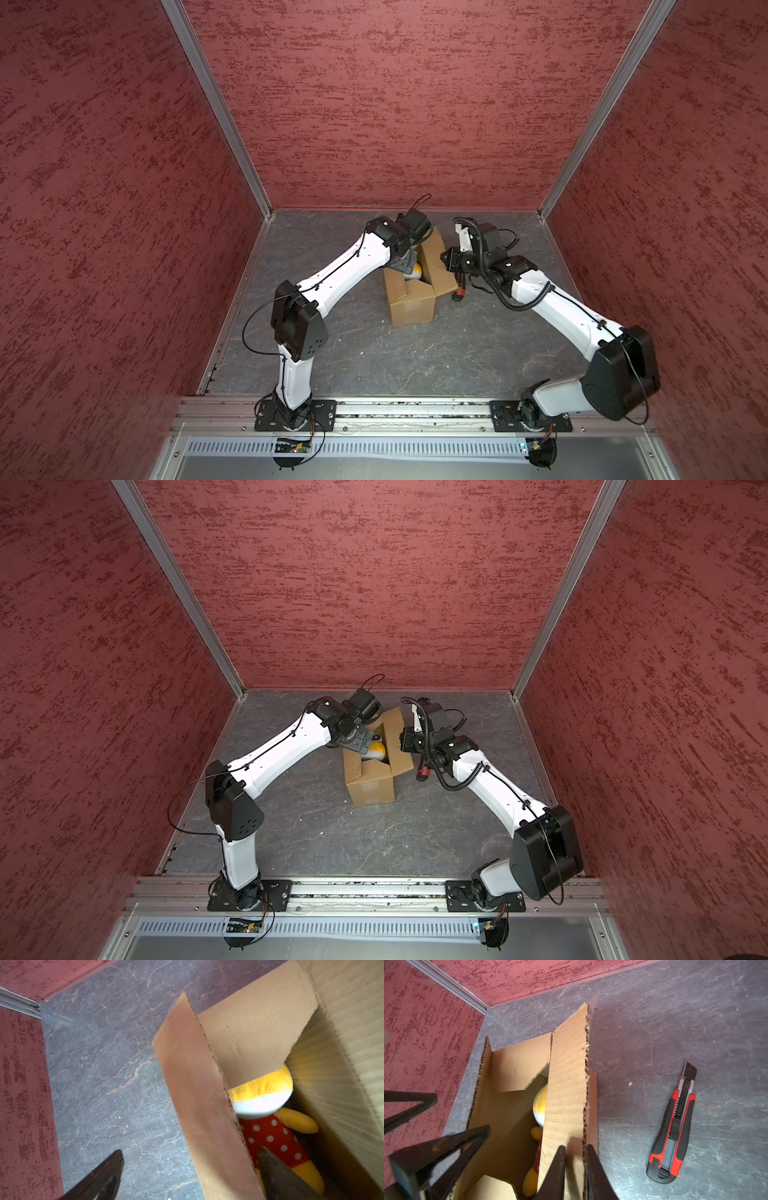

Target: Unpack the express box

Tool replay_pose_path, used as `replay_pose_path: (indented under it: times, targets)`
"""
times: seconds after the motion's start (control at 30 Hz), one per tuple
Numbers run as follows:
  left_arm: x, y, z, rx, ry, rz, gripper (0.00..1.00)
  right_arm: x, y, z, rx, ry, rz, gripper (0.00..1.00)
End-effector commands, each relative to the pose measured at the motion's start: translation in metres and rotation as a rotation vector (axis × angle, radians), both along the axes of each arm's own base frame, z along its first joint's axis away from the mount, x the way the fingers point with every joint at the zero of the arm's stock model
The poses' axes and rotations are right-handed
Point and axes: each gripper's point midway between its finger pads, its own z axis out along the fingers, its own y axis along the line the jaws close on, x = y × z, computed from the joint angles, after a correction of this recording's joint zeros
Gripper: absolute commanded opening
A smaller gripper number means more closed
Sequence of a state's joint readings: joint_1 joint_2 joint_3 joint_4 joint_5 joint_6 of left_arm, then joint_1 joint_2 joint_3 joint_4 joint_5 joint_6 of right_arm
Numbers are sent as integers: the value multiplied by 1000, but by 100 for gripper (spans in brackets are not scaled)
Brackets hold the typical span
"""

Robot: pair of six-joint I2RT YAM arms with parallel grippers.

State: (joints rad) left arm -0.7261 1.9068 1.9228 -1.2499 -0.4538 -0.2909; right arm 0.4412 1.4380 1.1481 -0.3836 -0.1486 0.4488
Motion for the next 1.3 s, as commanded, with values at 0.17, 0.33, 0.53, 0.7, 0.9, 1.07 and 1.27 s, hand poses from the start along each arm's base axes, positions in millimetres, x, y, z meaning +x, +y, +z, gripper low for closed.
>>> replay_pose_path:
  times: [0.17,0.33,0.53,0.7,0.9,1.07,1.27]
  targets:
    - [-7,25,24,-7,-70,47,100,2,-4,6,16,-23,-9,16]
    - [-13,36,27,-16,-81,69,100,2,-4,3,15,-14,-8,15]
    - [-22,55,24,-25,-82,116,100,2,-3,0,12,-3,-7,14]
    - [-28,67,23,-68,-96,144,100,3,-2,0,14,5,-5,14]
    - [-34,80,10,-116,-86,189,100,2,-2,-1,14,16,-6,13]
    - [-36,89,-13,-150,-51,227,100,1,-1,2,14,23,1,15]
    - [-31,79,-38,-240,-15,223,100,3,2,-4,4,54,10,19]
